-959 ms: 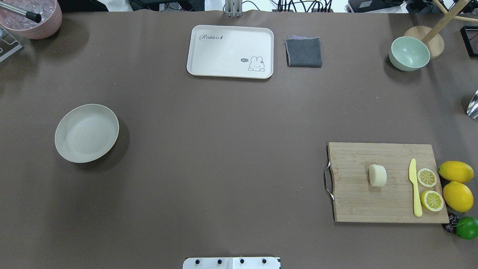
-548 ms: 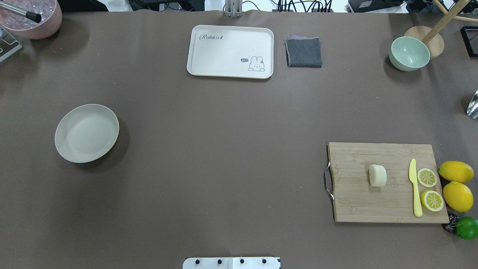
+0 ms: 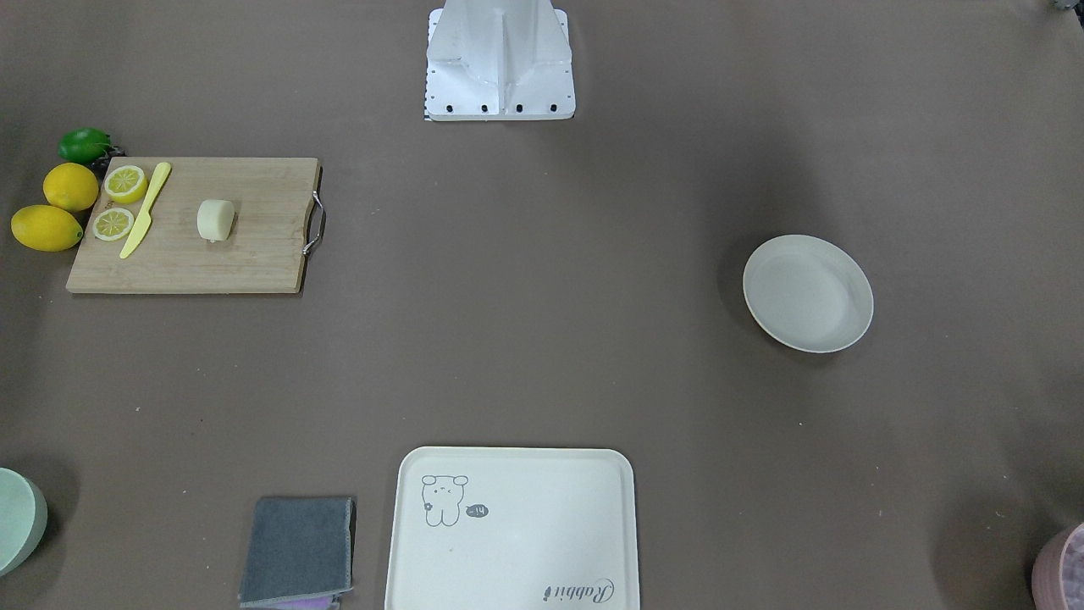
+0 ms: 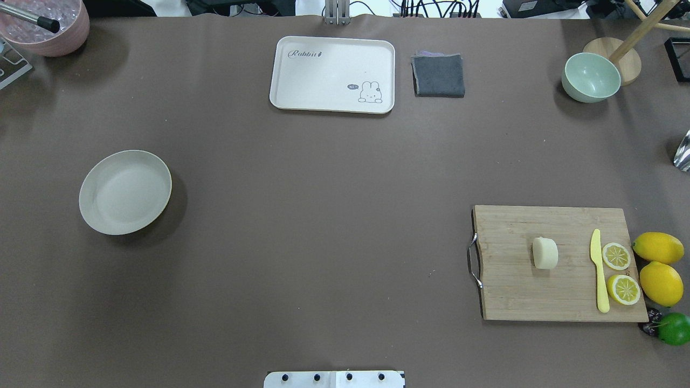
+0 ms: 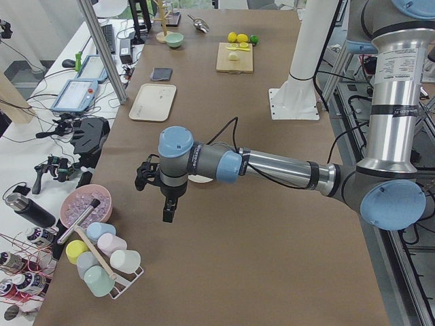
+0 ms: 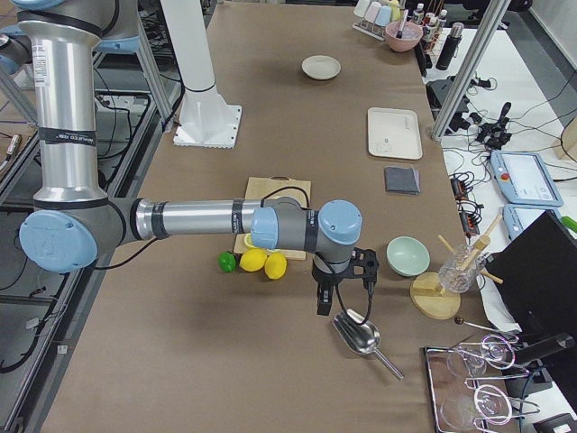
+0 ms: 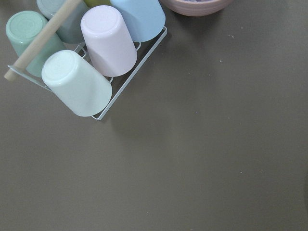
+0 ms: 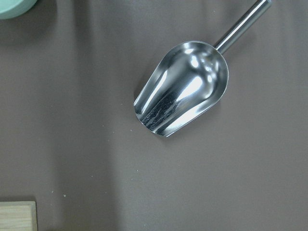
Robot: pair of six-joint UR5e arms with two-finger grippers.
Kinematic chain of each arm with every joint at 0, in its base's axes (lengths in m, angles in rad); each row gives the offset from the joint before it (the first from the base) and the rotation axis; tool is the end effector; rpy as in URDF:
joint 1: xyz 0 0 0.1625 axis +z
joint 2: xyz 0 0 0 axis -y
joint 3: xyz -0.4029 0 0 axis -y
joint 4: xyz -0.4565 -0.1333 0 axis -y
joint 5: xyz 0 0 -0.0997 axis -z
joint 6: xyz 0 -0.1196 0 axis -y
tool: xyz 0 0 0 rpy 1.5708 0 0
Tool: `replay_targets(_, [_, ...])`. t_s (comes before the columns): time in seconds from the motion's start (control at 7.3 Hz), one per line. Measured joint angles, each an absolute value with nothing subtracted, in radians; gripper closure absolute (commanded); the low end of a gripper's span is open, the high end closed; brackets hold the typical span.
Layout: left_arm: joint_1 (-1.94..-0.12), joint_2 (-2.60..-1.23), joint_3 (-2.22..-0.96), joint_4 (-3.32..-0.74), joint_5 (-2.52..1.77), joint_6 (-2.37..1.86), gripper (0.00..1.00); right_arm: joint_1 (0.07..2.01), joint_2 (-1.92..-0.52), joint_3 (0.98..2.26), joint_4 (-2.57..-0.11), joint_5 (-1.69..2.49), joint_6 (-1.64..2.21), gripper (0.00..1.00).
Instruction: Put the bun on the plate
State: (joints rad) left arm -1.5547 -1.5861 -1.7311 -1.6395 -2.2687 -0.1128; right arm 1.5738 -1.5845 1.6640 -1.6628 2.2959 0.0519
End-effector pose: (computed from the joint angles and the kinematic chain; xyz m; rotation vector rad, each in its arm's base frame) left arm -0.0472 -0.5754 0.5504 0.1890 0.7078 -0.0071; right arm 0.0556 -0.5479 0.6199 -0.0297 -0.7247 0.0570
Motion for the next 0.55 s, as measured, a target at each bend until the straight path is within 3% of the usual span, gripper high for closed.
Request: replay_targets(0.55, [-1.543,-1.555,-1.733,-1.679,-2.309,-0.109,0.02,1.574,-1.584,1.666,-1.663,2.296,0.056,0.00])
